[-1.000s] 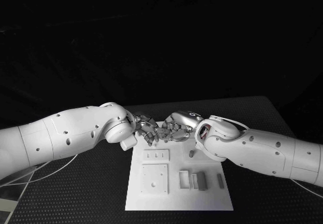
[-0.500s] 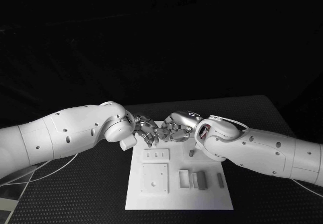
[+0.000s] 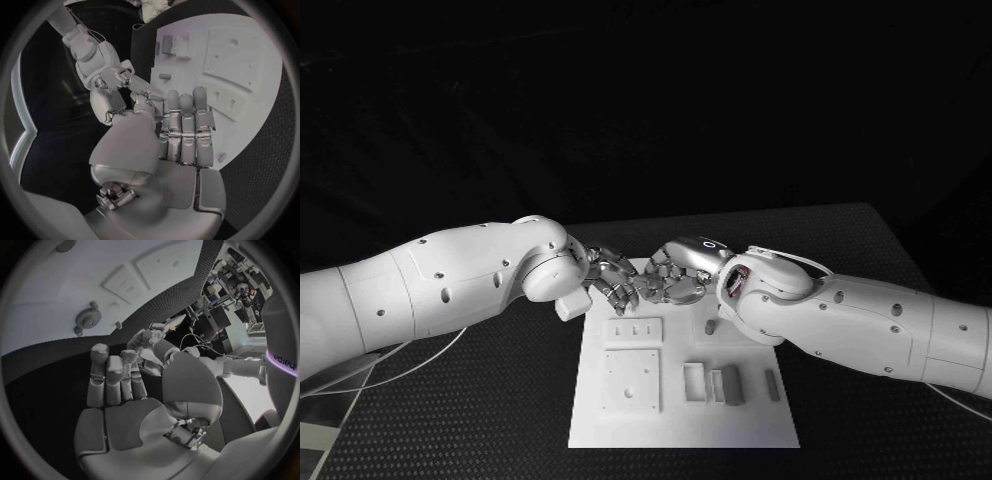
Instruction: Assemble the parts on the task board
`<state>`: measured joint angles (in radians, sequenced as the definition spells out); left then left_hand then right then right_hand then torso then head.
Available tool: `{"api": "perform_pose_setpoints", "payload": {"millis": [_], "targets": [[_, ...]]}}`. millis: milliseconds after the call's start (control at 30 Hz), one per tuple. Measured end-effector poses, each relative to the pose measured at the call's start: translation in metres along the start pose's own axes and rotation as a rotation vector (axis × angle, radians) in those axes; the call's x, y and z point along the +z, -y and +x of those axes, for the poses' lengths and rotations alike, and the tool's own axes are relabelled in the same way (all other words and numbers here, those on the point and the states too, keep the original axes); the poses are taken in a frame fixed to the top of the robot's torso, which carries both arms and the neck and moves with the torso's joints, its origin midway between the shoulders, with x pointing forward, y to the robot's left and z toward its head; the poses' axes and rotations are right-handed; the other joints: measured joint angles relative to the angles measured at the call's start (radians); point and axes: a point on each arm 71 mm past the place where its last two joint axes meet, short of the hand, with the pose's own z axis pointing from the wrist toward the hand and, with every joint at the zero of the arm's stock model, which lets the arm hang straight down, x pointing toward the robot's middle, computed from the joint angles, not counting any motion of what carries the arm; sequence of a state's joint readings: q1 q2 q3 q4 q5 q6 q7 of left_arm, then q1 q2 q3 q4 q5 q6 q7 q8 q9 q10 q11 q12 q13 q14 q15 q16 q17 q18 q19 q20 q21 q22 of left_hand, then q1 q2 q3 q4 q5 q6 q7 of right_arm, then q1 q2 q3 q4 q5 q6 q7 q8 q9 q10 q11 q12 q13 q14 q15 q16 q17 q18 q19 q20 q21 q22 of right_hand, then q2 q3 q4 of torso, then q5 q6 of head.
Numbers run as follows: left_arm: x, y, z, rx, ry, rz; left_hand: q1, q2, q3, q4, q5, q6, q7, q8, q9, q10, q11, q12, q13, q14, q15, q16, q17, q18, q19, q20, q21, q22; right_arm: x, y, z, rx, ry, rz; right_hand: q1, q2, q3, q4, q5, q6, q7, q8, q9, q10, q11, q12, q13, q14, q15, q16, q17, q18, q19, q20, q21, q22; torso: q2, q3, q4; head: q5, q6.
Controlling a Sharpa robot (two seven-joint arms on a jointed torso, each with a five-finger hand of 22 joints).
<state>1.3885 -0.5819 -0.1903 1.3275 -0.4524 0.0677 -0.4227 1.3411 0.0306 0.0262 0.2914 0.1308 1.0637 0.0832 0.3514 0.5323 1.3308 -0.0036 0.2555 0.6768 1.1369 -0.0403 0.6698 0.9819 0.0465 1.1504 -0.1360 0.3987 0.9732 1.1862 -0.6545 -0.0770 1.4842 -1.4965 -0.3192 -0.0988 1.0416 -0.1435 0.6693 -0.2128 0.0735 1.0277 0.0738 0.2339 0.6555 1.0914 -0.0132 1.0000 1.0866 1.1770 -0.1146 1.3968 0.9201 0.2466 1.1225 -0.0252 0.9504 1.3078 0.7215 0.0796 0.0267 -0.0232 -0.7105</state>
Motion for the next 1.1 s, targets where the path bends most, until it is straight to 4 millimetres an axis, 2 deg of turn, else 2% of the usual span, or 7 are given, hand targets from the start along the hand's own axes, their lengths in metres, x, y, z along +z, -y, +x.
{"api": "perform_pose_setpoints", "payload": {"millis": [567, 933, 1000, 1067, 1100], "targets": [[-0.0001, -0.0023, -0.0009, -0.023, -0.021, -0.006, 0.001, 0.001, -0.007, -0.001, 0.0, 0.0, 0.0, -0.002, 0.001, 0.0, 0.0, 0.001, 0.001, 0.0, 0.0, 0.005, -0.004, 0.0, 0.0, 0.0, 0.0, 0.004, 0.0003, -0.001, 0.0, -0.01, -0.006, -0.014, 0.0, 0.0, 0.0, -0.005, 0.0, 0.0, 0.0, 0.004, 0.0, -0.001, -0.001, 0.0, 0.0, -0.003, -0.001, -0.001, 0.0, 0.0, -0.003, 0.0, 0.0, 0.0, 0.0, -0.0004, 0.0002, 0.0, -0.005], [-0.0011, -0.0043, -0.0017, -0.037, -0.031, -0.007, 0.054, 0.015, -0.021, -0.004, 0.011, 0.004, 0.001, -0.012, 0.011, -0.005, -0.002, 0.009, 0.002, -0.006, 0.0, 0.019, -0.016, 0.0, 0.0, 0.001, 0.0, 0.013, 0.0008, -0.0012, 0.0001, -0.011, -0.009, -0.021, 0.0, 0.0, -0.003, -0.008, 0.0, -0.002, 0.002, 0.004, -0.001, -0.001, -0.001, 0.0, 0.0, -0.005, -0.001, -0.001, 0.0, 0.0, -0.005, 0.002, 0.0, 0.0, 0.0, -0.0004, 0.0004, -0.001, -0.007], [-0.0014, -0.0048, -0.002, -0.041, -0.032, -0.007, 0.058, 0.016, -0.03, 0.0, -0.01, 0.004, 0.001, -0.012, 0.013, -0.008, 0.001, 0.012, 0.002, -0.006, 0.0, 0.02, -0.02, 0.0, 0.0, 0.001, 0.0, 0.015, 0.001, -0.0015, 0.0001, -0.011, -0.01, -0.022, 0.0, 0.0, -0.003, -0.008, 0.0, -0.001, 0.001, 0.004, -0.001, -0.001, -0.001, 0.0, 0.0, -0.006, -0.001, -0.001, 0.0, 0.0, -0.005, 0.002, 0.0, 0.0, 0.0, -0.0004, 0.0003, -0.002, -0.007], [-0.0016, -0.0054, -0.0023, -0.046, -0.034, -0.007, 0.055, 0.013, -0.041, 0.002, -0.056, 0.004, 0.001, -0.015, 0.018, -0.009, 0.002, 0.012, 0.002, -0.009, 0.002, 0.026, -0.026, 0.0, 0.0, 0.001, -0.002, 0.017, 0.0011, -0.0018, 0.0, -0.011, -0.01, -0.024, 0.0, 0.0, -0.003, -0.008, 0.0, 0.001, -0.001, 0.003, -0.001, -0.001, -0.001, 0.0, 0.0, -0.006, -0.001, -0.001, 0.0, 0.0, -0.005, 0.002, 0.0, 0.0, 0.0, -0.0004, 0.0003, -0.002, -0.008], [-0.0017, -0.0055, -0.0024, -0.047, -0.034, -0.007, 0.043, 0.009, -0.042, 0.004, -0.066, 0.004, 0.001, -0.017, 0.02, -0.009, 0.002, 0.012, 0.001, -0.01, 0.003, 0.027, -0.028, 0.0, 0.0, 0.001, -0.005, 0.017, 0.0011, -0.0018, 0.0, -0.011, -0.01, -0.024, 0.0, 0.0, -0.003, -0.008, 0.0, 0.001, -0.001, 0.003, -0.001, -0.001, -0.001, 0.0, 0.0, -0.006, -0.001, -0.001, 0.0, 0.0, -0.005, 0.002, 0.0, 0.0, 0.0, -0.0004, 0.0003, -0.002, -0.008]]}}
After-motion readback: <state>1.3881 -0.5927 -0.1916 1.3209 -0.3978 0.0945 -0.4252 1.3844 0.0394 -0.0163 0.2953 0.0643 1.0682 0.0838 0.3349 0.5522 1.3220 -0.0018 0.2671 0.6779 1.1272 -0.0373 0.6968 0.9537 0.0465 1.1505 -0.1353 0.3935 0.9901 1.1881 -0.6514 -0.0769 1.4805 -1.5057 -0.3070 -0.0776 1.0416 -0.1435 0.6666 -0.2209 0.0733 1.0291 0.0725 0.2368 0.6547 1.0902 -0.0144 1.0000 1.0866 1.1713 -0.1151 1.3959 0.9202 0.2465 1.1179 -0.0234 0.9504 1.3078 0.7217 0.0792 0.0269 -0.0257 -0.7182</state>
